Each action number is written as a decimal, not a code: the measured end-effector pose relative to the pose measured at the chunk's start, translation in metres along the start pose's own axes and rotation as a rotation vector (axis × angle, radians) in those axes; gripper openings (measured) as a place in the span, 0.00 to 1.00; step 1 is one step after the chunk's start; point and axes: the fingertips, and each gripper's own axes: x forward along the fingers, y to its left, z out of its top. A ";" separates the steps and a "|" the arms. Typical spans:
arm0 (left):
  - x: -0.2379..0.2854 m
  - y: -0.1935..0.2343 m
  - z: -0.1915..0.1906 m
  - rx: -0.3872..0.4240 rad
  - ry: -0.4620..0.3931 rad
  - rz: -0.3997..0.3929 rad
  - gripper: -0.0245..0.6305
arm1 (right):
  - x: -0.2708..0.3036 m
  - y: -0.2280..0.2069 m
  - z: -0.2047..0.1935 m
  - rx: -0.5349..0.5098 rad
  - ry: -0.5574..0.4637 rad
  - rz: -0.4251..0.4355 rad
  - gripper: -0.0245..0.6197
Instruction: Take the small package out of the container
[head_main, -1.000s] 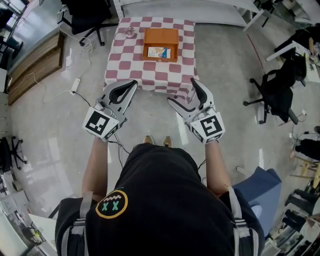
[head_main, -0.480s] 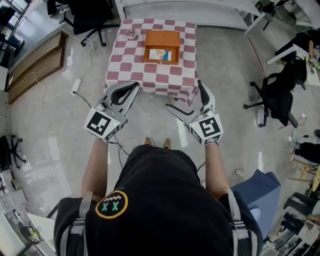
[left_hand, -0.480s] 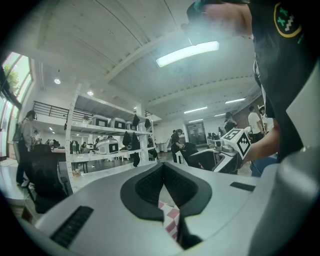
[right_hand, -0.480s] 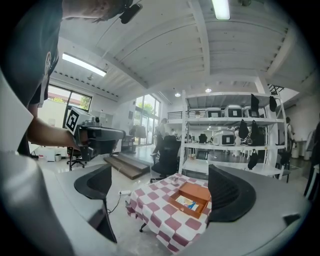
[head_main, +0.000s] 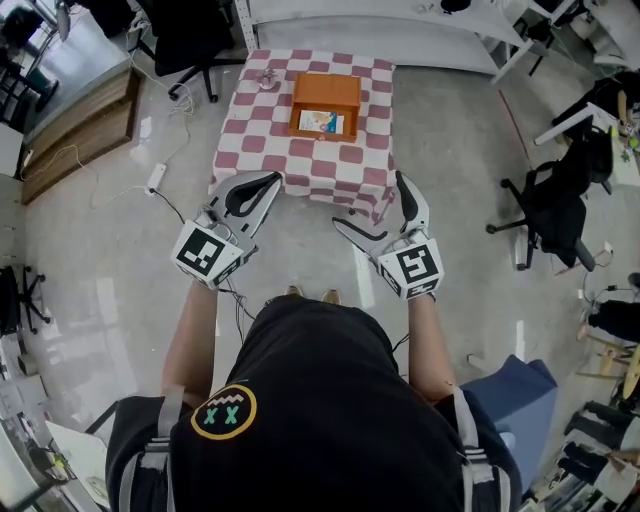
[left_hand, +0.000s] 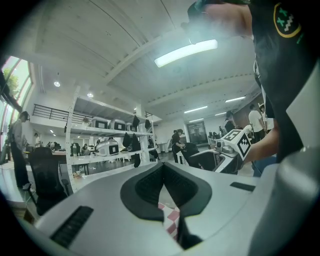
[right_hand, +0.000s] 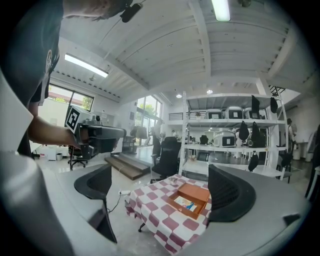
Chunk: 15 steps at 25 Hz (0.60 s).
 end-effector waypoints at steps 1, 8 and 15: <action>0.002 -0.002 0.002 0.006 0.000 0.004 0.06 | -0.002 -0.002 0.000 -0.001 -0.002 0.004 0.96; 0.012 -0.025 0.007 0.016 0.011 0.030 0.06 | -0.018 -0.010 -0.003 -0.024 -0.011 0.042 0.96; 0.021 -0.039 0.005 0.028 0.031 0.016 0.06 | -0.028 -0.020 -0.009 -0.021 -0.014 0.050 0.96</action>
